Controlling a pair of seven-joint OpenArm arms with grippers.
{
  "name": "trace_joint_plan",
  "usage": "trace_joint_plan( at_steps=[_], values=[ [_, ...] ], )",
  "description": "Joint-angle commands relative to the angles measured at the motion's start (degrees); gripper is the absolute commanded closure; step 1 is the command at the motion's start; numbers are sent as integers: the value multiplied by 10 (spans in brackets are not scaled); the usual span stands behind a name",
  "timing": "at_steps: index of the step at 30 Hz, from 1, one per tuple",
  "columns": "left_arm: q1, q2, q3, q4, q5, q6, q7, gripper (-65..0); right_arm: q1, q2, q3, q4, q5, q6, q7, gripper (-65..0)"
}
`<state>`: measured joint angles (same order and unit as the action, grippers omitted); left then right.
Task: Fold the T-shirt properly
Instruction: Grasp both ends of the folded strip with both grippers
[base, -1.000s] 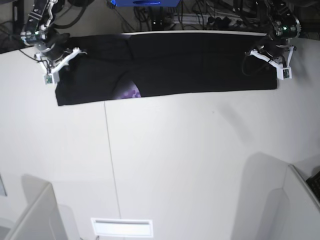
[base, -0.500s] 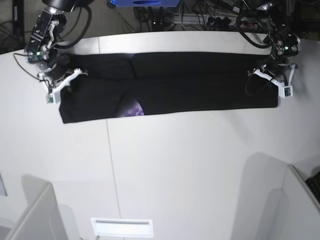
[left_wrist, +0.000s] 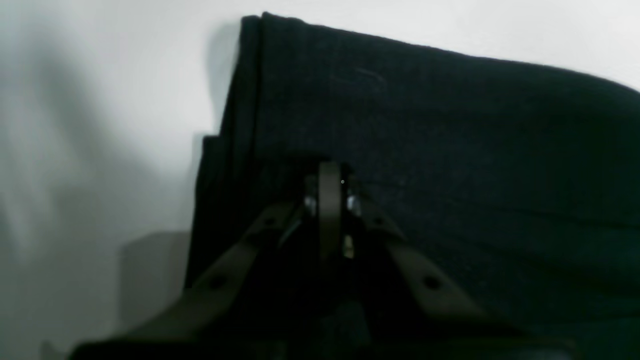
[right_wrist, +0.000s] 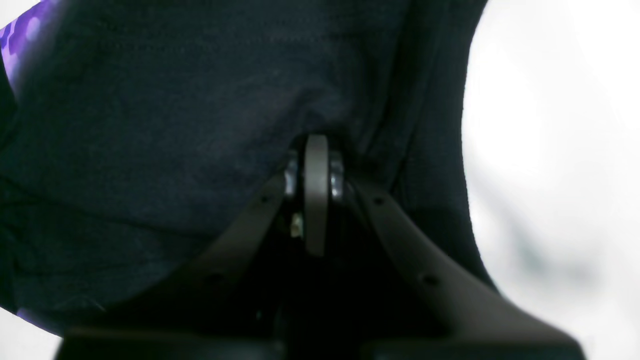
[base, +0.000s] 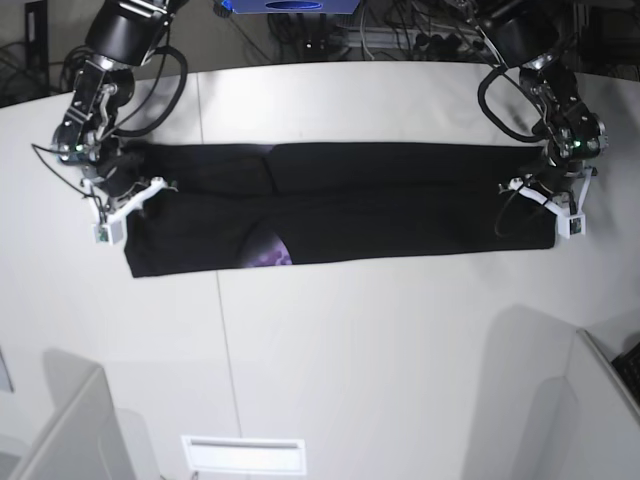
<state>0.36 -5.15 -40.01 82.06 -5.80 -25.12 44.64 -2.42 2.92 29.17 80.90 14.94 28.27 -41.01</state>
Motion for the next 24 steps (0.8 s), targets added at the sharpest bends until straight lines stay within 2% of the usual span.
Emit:
trace_joint_plan(
  at_steps=[1, 5, 15, 21, 24],
  values=[
    [-4, -8, -2, 12, 18, 11, 17, 0, 7, 6, 2, 3, -26, -18, -24, 0],
    [-8, -11, -3, 66, -7, 11, 59, 0, 12, 2, 6, 37, -24, -18, -48, 0],
    [6, -12, -7, 252, -77, 8, 154, 0, -1, -16, 2, 219, -21, -16, -134, 0],
    [74, -41, -8, 284, -154, 8, 162, 0, -51, -21, 5, 311, 82, -15, -148, 0],
    [100, -47, -8, 284, -180, 8, 154, 0, -74, -21, 2, 321, 109, -15, -148, 0]
  ],
)
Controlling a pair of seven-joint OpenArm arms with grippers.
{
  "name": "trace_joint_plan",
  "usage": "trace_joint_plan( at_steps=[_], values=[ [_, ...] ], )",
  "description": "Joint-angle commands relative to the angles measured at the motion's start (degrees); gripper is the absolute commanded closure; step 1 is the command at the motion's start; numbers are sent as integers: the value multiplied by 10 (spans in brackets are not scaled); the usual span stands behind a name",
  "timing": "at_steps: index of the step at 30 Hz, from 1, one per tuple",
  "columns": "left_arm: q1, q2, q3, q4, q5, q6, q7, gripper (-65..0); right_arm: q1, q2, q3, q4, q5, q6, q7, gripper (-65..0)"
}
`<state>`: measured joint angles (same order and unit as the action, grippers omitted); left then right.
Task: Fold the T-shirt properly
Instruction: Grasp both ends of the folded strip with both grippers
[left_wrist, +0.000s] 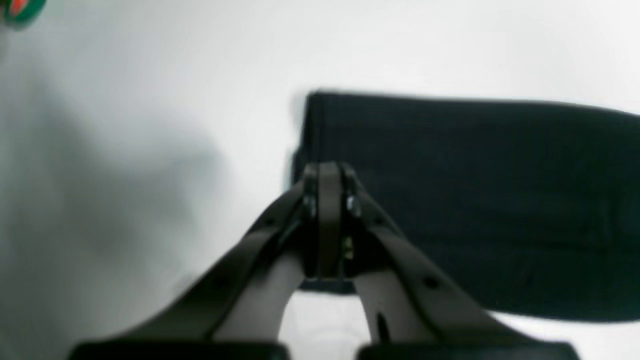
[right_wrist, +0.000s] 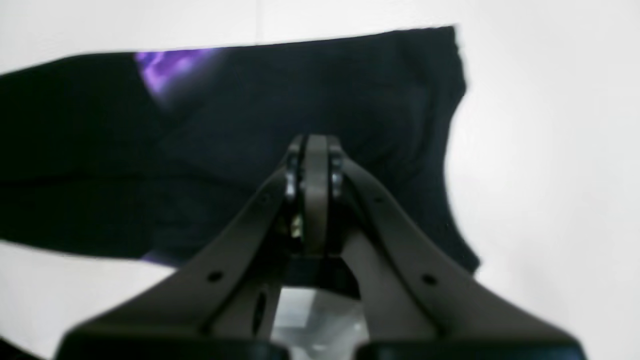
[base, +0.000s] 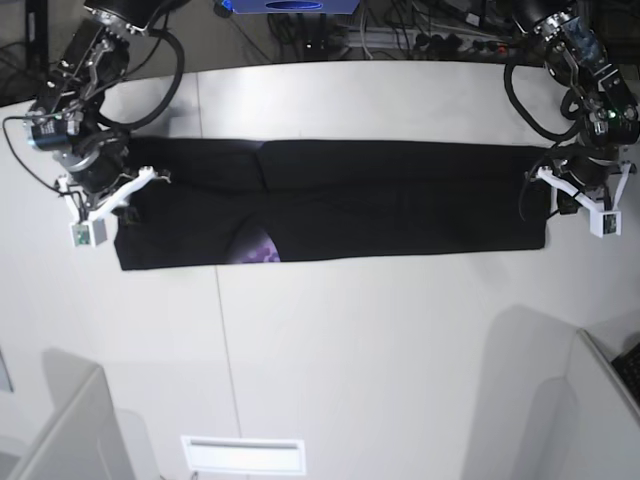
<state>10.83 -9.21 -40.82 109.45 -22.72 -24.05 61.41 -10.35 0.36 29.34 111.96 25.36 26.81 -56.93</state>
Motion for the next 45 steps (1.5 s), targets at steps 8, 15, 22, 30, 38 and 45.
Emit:
trace_joint_plan(
  at_steps=[8, 15, 22, 30, 38, 45],
  values=[
    [47, -6, -1, 1, -17, -3, -92, -397, -38, 2, 0, 10, 24, 0, 13, 0],
    [24, -10, 0, -86, -17, -4, -118, -650, -56, 2, 0, 12, 26, 0, 13, 0],
    [-24, -27, 1, -191, -17, -4, -127, -650, -62, 1, 0, 12, 26, 0, 13, 0],
    [-54, -33, 5, -253, -17, -4, -127, -650, -62, 1, 0, 12, 26, 0, 13, 0],
    [-55, -35, 43, -296, -17, -4, -127, -650, -60, 2, 0, 12, 26, 0, 13, 0],
    [-62, -33, 65, -306, -17, -4, -127, -485, -60, 2, 0, 12, 26, 0, 13, 0]
  ],
)
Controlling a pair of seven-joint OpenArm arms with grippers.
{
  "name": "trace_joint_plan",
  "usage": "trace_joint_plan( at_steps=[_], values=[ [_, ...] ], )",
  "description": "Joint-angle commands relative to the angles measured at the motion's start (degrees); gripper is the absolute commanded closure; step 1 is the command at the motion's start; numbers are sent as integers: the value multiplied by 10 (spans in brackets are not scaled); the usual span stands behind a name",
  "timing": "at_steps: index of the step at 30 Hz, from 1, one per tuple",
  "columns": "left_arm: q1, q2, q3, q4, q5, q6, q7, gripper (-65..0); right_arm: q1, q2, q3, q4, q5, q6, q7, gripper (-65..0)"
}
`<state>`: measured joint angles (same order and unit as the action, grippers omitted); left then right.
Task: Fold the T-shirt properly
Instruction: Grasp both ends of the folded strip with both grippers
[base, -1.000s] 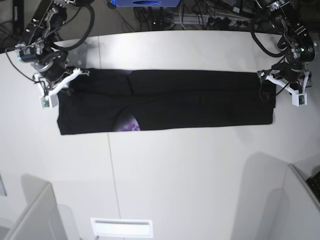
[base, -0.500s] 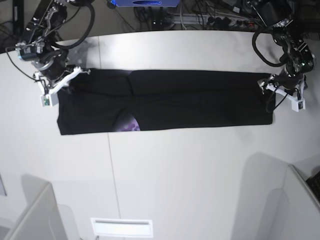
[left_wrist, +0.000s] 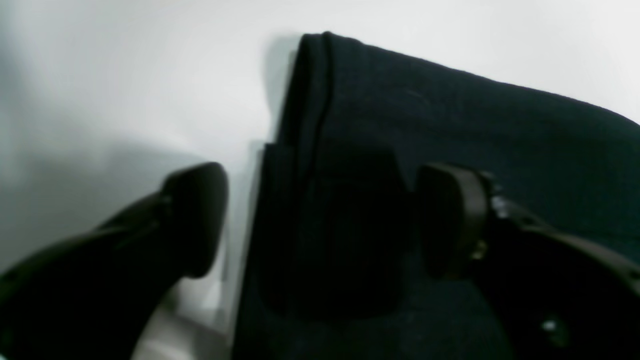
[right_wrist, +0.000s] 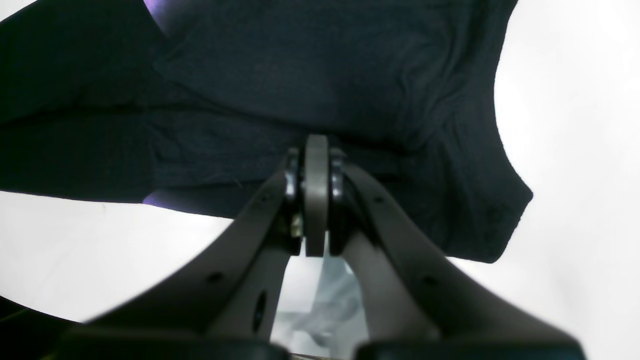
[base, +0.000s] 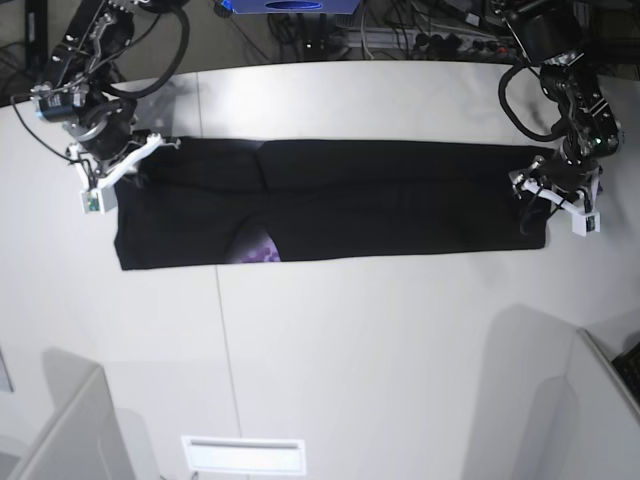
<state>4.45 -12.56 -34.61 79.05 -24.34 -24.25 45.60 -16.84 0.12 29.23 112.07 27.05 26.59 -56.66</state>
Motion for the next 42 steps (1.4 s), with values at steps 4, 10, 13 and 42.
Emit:
trace_joint_plan(
  at_steps=[4, 10, 13, 42],
  values=[
    [1, -1, 11, -2, -1, -2, 31, -351, 4, 5, 1, 11, 10, 2, 11, 0],
    [0, 0, 13, -2, -1, -2, 31, -197, 4, 5, 1, 10, 10, 2, 11, 0],
    [0, -1, 10, -2, -1, -2, 31, -128, 4, 5, 1, 10, 10, 2, 11, 0],
    [-17, -48, -43, 64, 4, -2, 31, 0, 7, 3, 2, 8, 11, 2, 11, 0]
  ],
)
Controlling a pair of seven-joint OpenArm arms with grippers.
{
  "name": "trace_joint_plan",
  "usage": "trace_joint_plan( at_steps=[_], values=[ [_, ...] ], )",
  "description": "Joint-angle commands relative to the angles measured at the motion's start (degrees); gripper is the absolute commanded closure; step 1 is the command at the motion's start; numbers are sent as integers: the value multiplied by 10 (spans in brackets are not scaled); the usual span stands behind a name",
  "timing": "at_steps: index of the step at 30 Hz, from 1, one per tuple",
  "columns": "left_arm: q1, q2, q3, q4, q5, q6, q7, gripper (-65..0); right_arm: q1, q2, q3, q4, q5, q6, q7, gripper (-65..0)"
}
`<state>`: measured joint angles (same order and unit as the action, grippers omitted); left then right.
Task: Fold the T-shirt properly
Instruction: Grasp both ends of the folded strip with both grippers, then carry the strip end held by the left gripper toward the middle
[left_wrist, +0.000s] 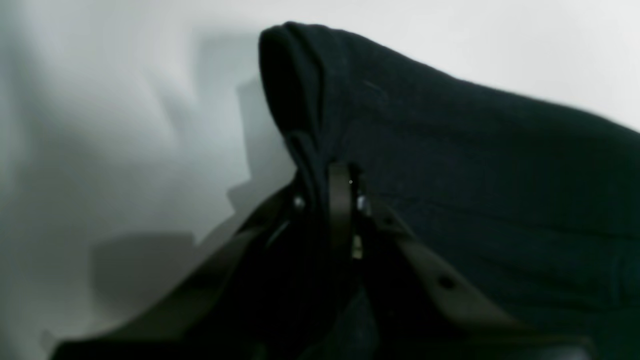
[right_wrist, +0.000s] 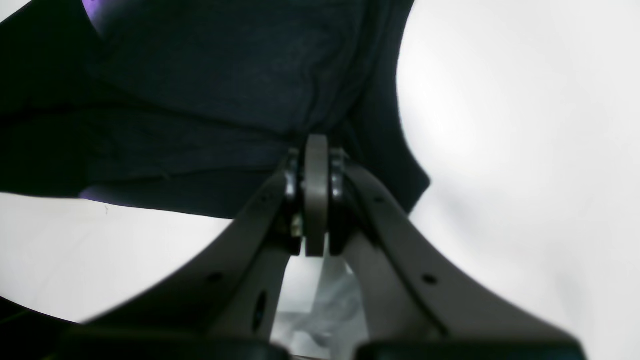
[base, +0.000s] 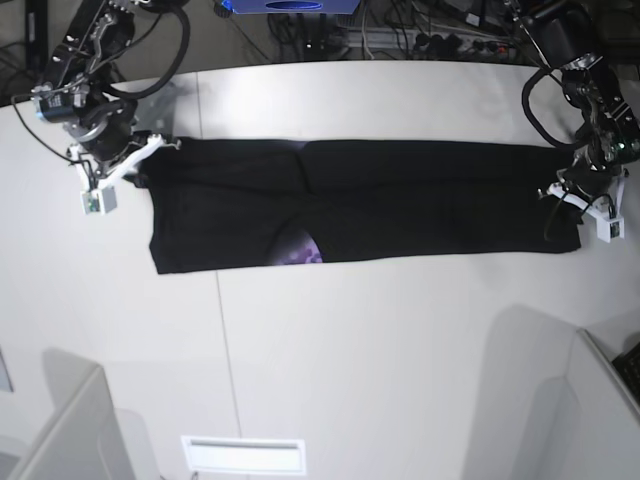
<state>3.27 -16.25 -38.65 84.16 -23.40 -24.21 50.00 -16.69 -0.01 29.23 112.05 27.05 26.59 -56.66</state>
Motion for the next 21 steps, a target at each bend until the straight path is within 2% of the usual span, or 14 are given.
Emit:
trace_joint_plan(
  at_steps=[1, 6, 21],
  values=[
    [-4, -10, -1, 22, -6, -3, -13, 0, 8, 4, 2, 8, 11, 2, 10, 0],
    [12, -7, 1, 56, -6, -3, -13, 0, 13, 4, 3, 8, 11, 2, 8, 0],
    [24, 43, 10, 122, -6, -2, -9, 0, 28, 4, 3, 6, 11, 2, 4, 0]
  ],
)
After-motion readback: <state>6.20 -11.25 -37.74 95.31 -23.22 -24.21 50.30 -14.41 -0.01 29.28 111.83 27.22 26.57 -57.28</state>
